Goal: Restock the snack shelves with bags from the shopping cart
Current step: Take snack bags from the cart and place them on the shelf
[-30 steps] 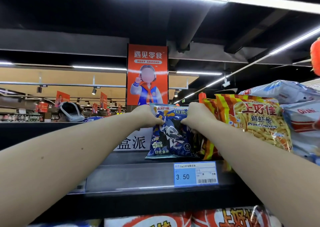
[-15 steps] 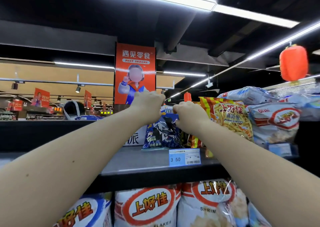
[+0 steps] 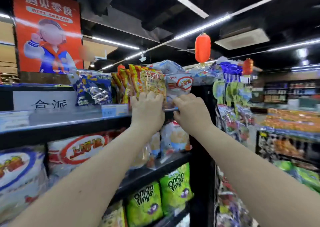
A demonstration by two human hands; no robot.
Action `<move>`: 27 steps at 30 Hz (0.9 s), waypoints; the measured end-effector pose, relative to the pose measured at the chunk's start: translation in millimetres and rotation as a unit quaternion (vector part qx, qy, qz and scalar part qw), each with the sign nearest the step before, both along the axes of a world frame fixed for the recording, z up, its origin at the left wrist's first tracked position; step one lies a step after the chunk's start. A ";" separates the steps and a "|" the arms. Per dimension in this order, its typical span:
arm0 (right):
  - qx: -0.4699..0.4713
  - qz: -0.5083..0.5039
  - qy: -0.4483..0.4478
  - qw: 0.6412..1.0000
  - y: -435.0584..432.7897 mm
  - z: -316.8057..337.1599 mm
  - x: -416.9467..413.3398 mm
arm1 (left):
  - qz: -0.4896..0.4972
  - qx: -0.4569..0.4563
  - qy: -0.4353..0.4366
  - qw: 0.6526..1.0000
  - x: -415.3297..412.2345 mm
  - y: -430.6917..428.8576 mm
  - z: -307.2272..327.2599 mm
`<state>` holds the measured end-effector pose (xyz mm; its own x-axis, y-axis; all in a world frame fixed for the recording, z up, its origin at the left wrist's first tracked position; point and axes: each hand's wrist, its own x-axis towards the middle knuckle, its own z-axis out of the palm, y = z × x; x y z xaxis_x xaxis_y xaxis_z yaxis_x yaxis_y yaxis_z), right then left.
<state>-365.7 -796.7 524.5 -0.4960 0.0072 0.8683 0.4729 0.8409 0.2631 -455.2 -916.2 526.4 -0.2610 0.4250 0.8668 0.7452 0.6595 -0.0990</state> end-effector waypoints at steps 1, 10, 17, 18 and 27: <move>-0.019 -0.022 -0.017 0.999 10.7 -11.6 18.0 | -0.017 -0.012 -0.007 1.000 13.9 14.6 -10.7; -0.137 -0.147 -0.075 0.977 125.2 -110.8 193.3 | -0.162 -0.118 -0.062 0.978 167.8 163.6 -107.4; -0.182 -0.241 -0.096 0.949 227.2 -173.8 336.7 | -0.257 -0.163 -0.134 0.943 286.9 291.5 -175.4; -0.189 -0.246 -0.094 0.946 243.1 -182.6 355.5 | -0.267 -0.163 -0.140 0.940 302.6 310.6 -184.8; -0.251 -0.266 -0.087 0.926 373.2 -253.7 459.1 | -0.280 -0.223 -0.193 0.913 400.6 449.0 -261.7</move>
<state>93.3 -423.5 270.8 -0.4388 0.6729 0.5956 0.8429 0.5379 0.0133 -54.6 -467.2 264.7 -0.1443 0.8737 0.4646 0.9895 0.1219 0.0779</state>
